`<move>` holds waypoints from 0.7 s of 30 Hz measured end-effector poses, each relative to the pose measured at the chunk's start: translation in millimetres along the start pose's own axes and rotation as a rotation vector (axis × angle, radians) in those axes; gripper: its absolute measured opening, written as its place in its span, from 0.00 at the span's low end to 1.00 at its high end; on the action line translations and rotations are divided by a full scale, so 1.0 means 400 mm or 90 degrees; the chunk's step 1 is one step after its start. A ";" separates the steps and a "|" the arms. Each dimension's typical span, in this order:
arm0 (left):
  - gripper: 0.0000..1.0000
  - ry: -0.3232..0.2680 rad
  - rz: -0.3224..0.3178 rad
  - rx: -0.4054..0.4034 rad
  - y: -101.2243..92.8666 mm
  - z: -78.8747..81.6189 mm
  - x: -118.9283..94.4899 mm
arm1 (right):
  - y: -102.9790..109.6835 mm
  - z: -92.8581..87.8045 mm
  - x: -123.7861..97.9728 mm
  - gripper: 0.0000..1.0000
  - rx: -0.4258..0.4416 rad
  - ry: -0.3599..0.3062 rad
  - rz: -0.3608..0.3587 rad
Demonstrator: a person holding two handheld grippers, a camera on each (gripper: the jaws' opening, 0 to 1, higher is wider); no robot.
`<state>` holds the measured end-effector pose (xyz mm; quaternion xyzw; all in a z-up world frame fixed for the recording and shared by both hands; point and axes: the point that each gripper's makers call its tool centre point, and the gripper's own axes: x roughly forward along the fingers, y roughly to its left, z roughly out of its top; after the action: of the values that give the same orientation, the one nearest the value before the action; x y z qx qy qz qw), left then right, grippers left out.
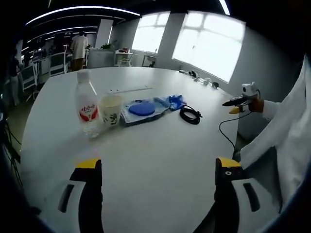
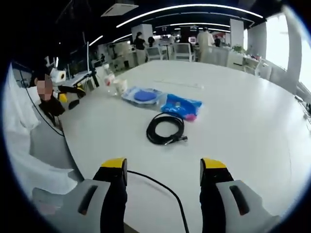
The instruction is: Arrange the tabletop items into an orderly group along one side of the table until the central work area is clear of visible clutter.
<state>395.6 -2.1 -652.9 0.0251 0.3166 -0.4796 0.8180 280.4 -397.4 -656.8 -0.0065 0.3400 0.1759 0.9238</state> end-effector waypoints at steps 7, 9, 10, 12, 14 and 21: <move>1.00 -0.012 0.006 -0.009 0.005 0.008 -0.002 | -0.010 0.000 0.008 0.59 -0.001 0.001 0.005; 1.00 -0.012 0.008 -0.009 0.006 0.006 -0.004 | -0.009 0.003 0.010 0.59 -0.008 0.001 0.007; 1.00 -0.012 0.008 -0.010 0.004 0.005 -0.005 | -0.008 0.004 0.010 0.59 -0.009 0.000 0.007; 1.00 -0.012 0.010 -0.008 0.002 0.004 -0.006 | -0.010 0.007 0.013 0.59 -0.010 -0.001 0.009; 1.00 -0.016 0.011 -0.011 0.002 0.007 -0.007 | -0.012 0.008 0.015 0.59 -0.011 -0.001 0.010; 1.00 -0.023 0.014 -0.009 0.004 0.015 -0.012 | -0.004 0.018 0.016 0.59 -0.020 0.000 0.015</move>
<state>398.2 0.5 -645.8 0.0143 0.3047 -0.4690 0.8289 290.1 -395.7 -655.4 -0.0173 0.3371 0.1920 0.9215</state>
